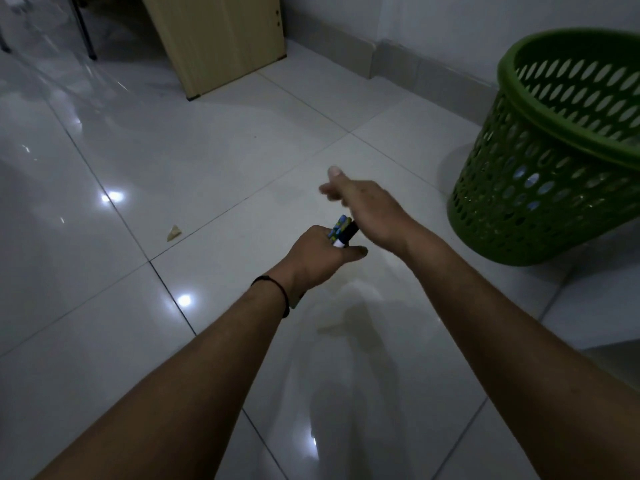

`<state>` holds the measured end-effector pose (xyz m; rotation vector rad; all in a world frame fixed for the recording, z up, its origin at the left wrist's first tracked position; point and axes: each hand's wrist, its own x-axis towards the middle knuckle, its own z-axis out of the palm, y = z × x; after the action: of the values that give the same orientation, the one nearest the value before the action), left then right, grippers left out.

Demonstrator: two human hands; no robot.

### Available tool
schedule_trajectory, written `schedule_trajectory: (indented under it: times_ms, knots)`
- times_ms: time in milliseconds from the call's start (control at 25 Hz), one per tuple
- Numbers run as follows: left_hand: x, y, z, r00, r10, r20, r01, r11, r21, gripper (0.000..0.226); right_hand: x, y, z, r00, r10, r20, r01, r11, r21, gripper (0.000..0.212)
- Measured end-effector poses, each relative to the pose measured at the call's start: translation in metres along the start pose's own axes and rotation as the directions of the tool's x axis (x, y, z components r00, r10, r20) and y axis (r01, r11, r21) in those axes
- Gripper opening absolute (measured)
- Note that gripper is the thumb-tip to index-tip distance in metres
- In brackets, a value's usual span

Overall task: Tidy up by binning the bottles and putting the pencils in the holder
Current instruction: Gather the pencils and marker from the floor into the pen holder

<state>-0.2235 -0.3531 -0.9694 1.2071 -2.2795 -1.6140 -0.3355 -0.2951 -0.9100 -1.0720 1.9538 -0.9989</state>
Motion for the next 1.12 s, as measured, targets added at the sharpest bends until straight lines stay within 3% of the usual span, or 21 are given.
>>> schedule_trajectory:
  times_ms: [80, 160, 240, 320, 400, 480, 560, 680, 840, 920, 1000, 1120]
  knots:
    - [-0.003, 0.009, 0.003, 0.999, -0.005, 0.038, 0.008, 0.997, -0.079, 0.036, -0.007, 0.000, 0.013, 0.993, 0.045, 0.112, -0.058, 0.991, 0.118, 0.069]
    - [-0.003, 0.009, 0.002, 0.996, -0.068, 0.051, 0.081, 0.939, -0.333, 0.041, -0.006, 0.008, 0.016, 0.983, 0.186, -0.002, -0.169, 0.898, 0.407, 0.072]
    - [0.000, 0.008, -0.003, 0.990, -0.136, 0.034, 0.126, 0.758, -0.640, 0.047, -0.012, 0.029, 0.020, 0.902, 0.431, -0.026, -0.304, 0.676, 0.671, 0.080]
    - [0.008, 0.015, -0.009, 0.984, -0.181, 0.005, 0.101, 0.527, -0.844, 0.052, -0.029, 0.051, 0.039, 0.796, 0.586, 0.152, -0.446, 0.398, 0.802, 0.087]
    - [0.015, 0.025, -0.013, 0.986, -0.167, -0.019, 0.044, 0.363, -0.931, 0.054, -0.043, 0.061, 0.060, 0.731, 0.602, 0.322, -0.503, 0.156, 0.850, 0.091]
    - [0.017, 0.033, -0.009, 0.990, -0.138, -0.038, 0.007, 0.306, -0.952, 0.057, -0.043, 0.058, 0.066, 0.740, 0.554, 0.382, -0.445, -0.024, 0.895, 0.095]
    - [0.016, 0.039, -0.004, 0.990, -0.131, -0.045, -0.005, 0.296, -0.955, 0.057, -0.034, 0.050, 0.060, 0.786, 0.517, 0.338, -0.333, -0.106, 0.937, 0.094]
    - [0.017, 0.046, -0.008, 0.990, -0.132, -0.052, -0.014, 0.275, -0.961, 0.057, -0.028, 0.045, 0.053, 0.831, 0.480, 0.282, -0.255, -0.122, 0.959, 0.092]
    - [0.017, 0.048, -0.010, 0.987, -0.144, -0.074, -0.017, 0.359, -0.933, 0.056, -0.028, 0.047, 0.048, 0.828, 0.490, 0.273, -0.241, -0.128, 0.962, 0.090]
    - [0.015, 0.049, -0.004, 0.987, -0.154, -0.048, 0.017, 0.394, -0.919, 0.055, -0.025, 0.040, 0.051, 0.841, 0.469, 0.268, -0.263, -0.078, 0.962, 0.085]
    - [0.015, 0.051, -0.002, 0.989, -0.145, -0.040, 0.032, 0.463, -0.886, 0.053, -0.022, 0.042, 0.054, 0.837, 0.520, 0.172, -0.272, 0.122, 0.955, 0.072]
    - [0.021, 0.049, -0.009, 0.987, -0.125, -0.104, 0.000, 0.638, -0.770, 0.050, -0.021, 0.046, 0.046, 0.878, 0.478, -0.030, -0.286, 0.575, 0.767, 0.058]
